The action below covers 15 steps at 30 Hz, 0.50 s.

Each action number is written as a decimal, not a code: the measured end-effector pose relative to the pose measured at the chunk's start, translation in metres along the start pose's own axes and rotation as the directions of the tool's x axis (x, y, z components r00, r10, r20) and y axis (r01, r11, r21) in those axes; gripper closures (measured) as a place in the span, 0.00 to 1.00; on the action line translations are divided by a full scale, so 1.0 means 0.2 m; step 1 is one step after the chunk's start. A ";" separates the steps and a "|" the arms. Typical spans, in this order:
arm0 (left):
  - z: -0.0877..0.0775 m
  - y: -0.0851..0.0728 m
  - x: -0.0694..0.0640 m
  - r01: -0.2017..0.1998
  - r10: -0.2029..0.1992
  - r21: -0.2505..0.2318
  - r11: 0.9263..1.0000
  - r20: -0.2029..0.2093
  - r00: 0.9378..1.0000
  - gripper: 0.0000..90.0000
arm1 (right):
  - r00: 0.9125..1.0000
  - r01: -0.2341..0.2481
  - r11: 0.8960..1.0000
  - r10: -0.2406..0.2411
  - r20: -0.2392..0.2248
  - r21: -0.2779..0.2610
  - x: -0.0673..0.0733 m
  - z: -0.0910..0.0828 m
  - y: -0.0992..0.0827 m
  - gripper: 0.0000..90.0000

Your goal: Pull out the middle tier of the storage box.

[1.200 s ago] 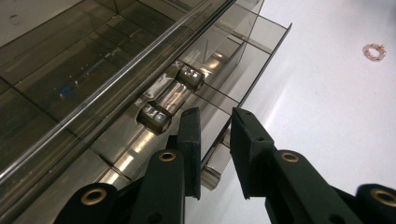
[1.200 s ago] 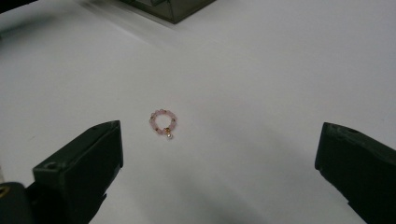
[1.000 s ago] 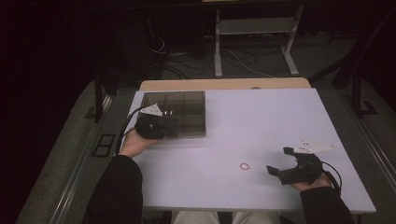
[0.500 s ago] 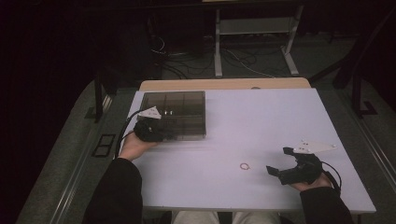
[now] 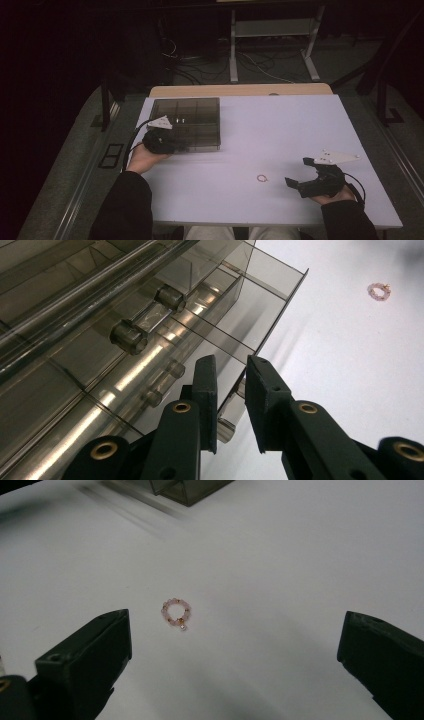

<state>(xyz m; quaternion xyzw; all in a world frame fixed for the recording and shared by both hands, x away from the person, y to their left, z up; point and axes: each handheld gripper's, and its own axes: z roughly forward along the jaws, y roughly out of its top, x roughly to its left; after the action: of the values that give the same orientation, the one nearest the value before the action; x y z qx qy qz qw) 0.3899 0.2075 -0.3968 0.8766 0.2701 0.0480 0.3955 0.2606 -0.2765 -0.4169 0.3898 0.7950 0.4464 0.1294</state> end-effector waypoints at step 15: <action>-0.01 -0.03 -0.04 0.012 -0.012 -0.009 1.000 0.011 1.000 0.83 | 1.000 0.003 1.000 -0.003 -0.003 -0.003 0.00 0.00 0.00 0.00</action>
<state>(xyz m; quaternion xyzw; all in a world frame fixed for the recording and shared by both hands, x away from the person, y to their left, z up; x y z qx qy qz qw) 0.3796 0.2089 -0.3990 0.8733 0.2731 0.0422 0.4013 0.2603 -0.2765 -0.4164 0.3878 0.7952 0.4477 0.1296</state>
